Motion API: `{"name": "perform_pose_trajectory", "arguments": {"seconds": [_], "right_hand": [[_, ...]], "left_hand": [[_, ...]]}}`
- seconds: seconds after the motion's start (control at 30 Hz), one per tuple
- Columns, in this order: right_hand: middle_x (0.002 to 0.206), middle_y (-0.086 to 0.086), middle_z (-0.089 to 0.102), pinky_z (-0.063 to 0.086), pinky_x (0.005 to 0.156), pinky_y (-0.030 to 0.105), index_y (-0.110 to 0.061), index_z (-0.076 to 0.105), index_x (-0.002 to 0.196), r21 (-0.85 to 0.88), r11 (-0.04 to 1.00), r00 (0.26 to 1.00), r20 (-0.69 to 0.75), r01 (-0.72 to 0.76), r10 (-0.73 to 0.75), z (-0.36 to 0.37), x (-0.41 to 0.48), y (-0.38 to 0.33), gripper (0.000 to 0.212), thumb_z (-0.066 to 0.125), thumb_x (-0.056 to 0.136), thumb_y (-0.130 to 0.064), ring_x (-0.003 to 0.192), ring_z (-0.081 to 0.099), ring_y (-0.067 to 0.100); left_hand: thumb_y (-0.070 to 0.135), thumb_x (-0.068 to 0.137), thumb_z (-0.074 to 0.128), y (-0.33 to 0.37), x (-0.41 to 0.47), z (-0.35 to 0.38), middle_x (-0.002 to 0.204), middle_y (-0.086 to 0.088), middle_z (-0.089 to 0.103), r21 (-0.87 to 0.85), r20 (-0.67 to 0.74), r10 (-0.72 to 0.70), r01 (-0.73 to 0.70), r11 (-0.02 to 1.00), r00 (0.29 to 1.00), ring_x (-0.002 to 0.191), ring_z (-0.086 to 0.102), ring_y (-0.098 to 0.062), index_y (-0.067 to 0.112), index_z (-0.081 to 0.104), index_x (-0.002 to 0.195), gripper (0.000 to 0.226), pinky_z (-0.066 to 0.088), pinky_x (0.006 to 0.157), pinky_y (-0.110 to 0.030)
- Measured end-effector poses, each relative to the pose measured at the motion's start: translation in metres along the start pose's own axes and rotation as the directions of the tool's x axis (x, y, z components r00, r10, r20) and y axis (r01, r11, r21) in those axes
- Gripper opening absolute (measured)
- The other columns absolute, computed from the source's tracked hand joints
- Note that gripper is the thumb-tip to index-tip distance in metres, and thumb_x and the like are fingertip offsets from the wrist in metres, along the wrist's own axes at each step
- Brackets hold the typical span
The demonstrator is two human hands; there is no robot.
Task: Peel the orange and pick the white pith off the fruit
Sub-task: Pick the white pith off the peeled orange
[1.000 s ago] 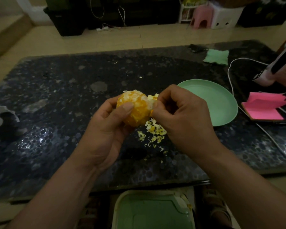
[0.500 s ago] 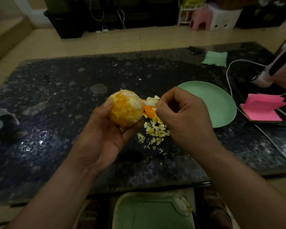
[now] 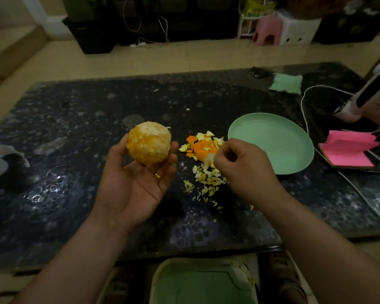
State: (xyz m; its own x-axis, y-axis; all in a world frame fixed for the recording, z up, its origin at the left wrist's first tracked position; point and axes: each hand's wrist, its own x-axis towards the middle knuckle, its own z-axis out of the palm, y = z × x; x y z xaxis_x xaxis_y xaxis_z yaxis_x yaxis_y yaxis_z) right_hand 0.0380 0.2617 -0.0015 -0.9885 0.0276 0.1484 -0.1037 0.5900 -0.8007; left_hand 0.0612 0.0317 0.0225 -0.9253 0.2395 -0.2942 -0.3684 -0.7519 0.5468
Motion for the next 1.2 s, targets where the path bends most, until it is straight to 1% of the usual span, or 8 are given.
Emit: {"name": "perform_pose_trajectory", "arguments": {"seconds": [0.17, 0.23, 0.4, 0.53, 0.63, 0.83, 1.07, 1.2], "right_hand": [[0.093, 0.008, 0.073, 0.057, 0.079, 0.044, -0.010, 0.075, 0.104, -0.463, 0.886, 0.961, 0.257, 0.028, 0.104, 0.008, 0.006, 0.024, 0.028, 0.052, 0.108, -0.025, 0.084, 0.066, 0.027], [0.100, 0.008, 0.073, 0.057, 0.082, 0.045, -0.014, 0.076, 0.106, -0.534, 0.844, 0.962, 0.254, 0.051, 0.102, 0.009, 0.005, 0.023, 0.024, 0.053, 0.105, -0.021, 0.089, 0.067, 0.027], [0.079, -0.003, 0.064, 0.052, 0.066, 0.039, -0.023, 0.059, 0.086, -0.546, 0.838, 0.985, 0.150, 0.008, 0.088, 0.006, 0.002, 0.011, 0.025, 0.065, 0.099, -0.044, 0.074, 0.060, 0.019], [0.095, -0.011, 0.064, 0.044, 0.064, 0.031, -0.030, 0.064, 0.098, -0.509, 0.859, 0.991, 0.134, 0.061, 0.009, 0.004, -0.002, 0.000, 0.006, 0.062, 0.100, -0.035, 0.088, 0.062, 0.013], [0.082, -0.010, 0.062, 0.042, 0.060, 0.027, -0.027, 0.065, 0.085, -0.416, 0.906, 0.996, 0.069, 0.081, -0.057, 0.001, -0.005, -0.012, 0.023, 0.063, 0.101, -0.043, 0.076, 0.058, 0.007], [0.087, -0.017, 0.071, 0.051, 0.068, 0.015, -0.033, 0.071, 0.098, 0.160, 0.971, 0.984, -0.008, 0.178, -0.179, -0.007, -0.024, -0.055, 0.005, 0.075, 0.096, -0.033, 0.084, 0.068, 0.005], [0.090, -0.019, 0.069, 0.048, 0.069, 0.014, -0.031, 0.075, 0.105, -0.085, 0.951, 0.953, -0.041, 0.297, -0.301, -0.008, -0.029, -0.053, 0.008, 0.075, 0.097, -0.033, 0.081, 0.063, 0.002], [0.090, -0.015, 0.071, 0.054, 0.071, 0.025, -0.027, 0.076, 0.104, -0.208, 0.915, 0.930, -0.052, 0.346, -0.363, -0.008, -0.029, -0.051, 0.008, 0.073, 0.098, -0.030, 0.079, 0.062, 0.004]], "left_hand": [[0.057, 0.099, 0.056, -0.001, 0.004, -0.001, 0.133, -0.017, 0.071, 0.007, -0.051, 0.003, -0.003, 1.000, 0.999, 0.093, 0.071, -0.021, 0.007, 0.076, 0.127, 0.061, 0.062, 0.075, -0.028], [0.056, 0.099, 0.057, -0.003, 0.003, 0.001, 0.134, -0.017, 0.071, 0.018, -0.057, 0.001, 0.000, 1.000, 0.998, 0.093, 0.071, -0.021, 0.007, 0.076, 0.127, 0.060, 0.062, 0.075, -0.028], [0.056, 0.100, 0.054, -0.005, 0.001, 0.005, 0.135, -0.019, 0.070, 0.055, -0.042, 0.008, -0.005, 0.998, 0.999, 0.092, 0.072, -0.021, 0.009, 0.064, 0.141, 0.063, 0.062, 0.075, -0.028], [0.052, 0.098, 0.059, -0.005, 0.001, 0.005, 0.143, -0.022, 0.064, 0.098, -0.026, 0.023, -0.021, 0.995, 0.999, 0.095, 0.073, -0.024, 0.010, 0.062, 0.144, 0.062, 0.062, 0.078, -0.030], [0.046, 0.091, 0.068, -0.005, 0.004, 0.004, 0.145, -0.018, 0.064, 0.134, -0.008, 0.064, -0.063, 0.989, 0.998, 0.106, 0.071, -0.027, 0.015, 0.062, 0.146, 0.063, 0.061, 0.085, -0.035], [0.035, 0.092, 0.068, -0.012, 0.006, 0.005, 0.136, -0.012, 0.071, 0.248, 0.001, 0.144, -0.140, 0.959, 0.990, 0.116, 0.069, -0.022, 0.015, 0.073, 0.131, 0.045, 0.061, 0.090, -0.031], [0.031, 0.088, 0.073, -0.016, 0.008, 0.004, 0.135, -0.015, 0.070, 0.400, -0.003, 0.218, -0.199, 0.895, 0.976, 0.117, 0.070, -0.024, 0.003, 0.060, 0.141, 0.061, 0.060, 0.089, -0.030], [0.032, 0.083, 0.080, -0.018, 0.008, 0.004, 0.134, -0.014, 0.071, 0.413, -0.005, 0.249, -0.225, 0.882, 0.968, 0.117, 0.071, -0.025, 0.004, 0.063, 0.135, 0.062, 0.060, 0.091, -0.033]]}}
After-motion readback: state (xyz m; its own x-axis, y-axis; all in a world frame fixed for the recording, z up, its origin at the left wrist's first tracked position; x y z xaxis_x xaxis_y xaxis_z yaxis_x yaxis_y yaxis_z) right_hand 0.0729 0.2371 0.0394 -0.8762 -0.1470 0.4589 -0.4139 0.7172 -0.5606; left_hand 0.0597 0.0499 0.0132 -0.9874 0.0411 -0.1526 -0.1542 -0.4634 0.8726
